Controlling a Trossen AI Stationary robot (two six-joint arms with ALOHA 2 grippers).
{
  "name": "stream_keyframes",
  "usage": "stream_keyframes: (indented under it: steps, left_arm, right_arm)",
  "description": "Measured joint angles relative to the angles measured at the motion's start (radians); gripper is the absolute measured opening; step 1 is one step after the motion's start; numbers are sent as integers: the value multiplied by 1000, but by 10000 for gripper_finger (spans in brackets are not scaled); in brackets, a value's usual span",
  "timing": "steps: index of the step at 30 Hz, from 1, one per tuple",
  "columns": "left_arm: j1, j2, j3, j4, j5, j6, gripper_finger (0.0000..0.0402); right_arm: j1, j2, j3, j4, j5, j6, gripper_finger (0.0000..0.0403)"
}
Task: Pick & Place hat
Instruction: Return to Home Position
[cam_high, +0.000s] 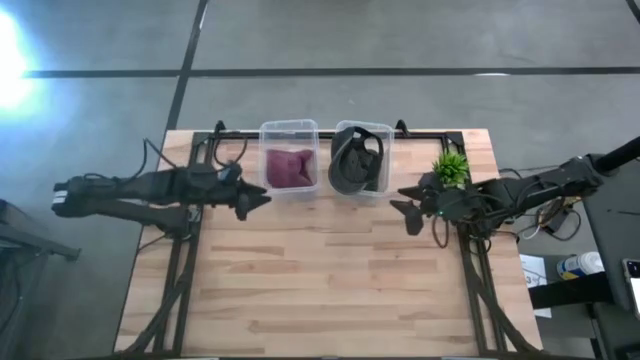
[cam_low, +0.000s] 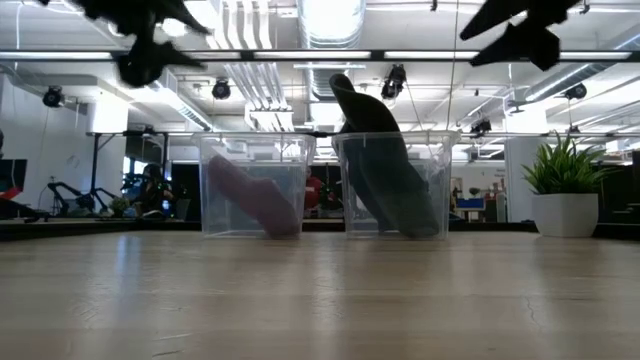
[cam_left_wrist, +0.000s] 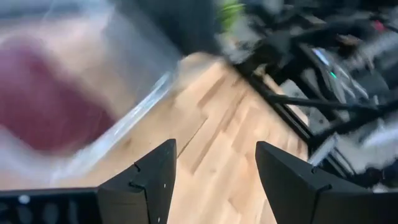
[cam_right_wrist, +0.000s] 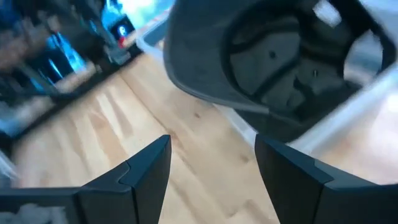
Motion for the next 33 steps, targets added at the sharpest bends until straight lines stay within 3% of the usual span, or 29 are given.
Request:
stream_keyframes:
  steps: [3, 8, 11, 13, 17, 20, 24, 33]
  left_arm:
    - [-16, -63, -96, 82, 15, 17, 213]
    - [-22, -177, -258, 342, 215, 192, 213]
    - [-23, -250, -355, 432, 246, 214, 213]
    - [-22, -305, -410, 474, 244, 218, 213]
    - [-21, -421, -502, 500, 237, 207, 213]
    - [-21, -511, -549, 502, 240, 203, 213]
    - [-20, -608, -585, 504, 241, 230, 213]
    - [-20, -726, -657, 483, 239, 249, 213]
  right_arm:
    - [11, -67, -39, 9, -2, 99, 228]
    - [20, -160, -129, 174, -10, -61, 228]
    - [19, -226, -217, 280, -19, -108, 228]
    - [20, -272, -287, 397, -103, -182, 228]
    - [20, -360, -435, 716, -303, -334, 228]
    - [20, -420, -542, 921, -384, -425, 228]
    - [19, -500, -661, 1087, -393, -487, 228]
    - [19, -628, -796, 1156, -366, -487, 228]
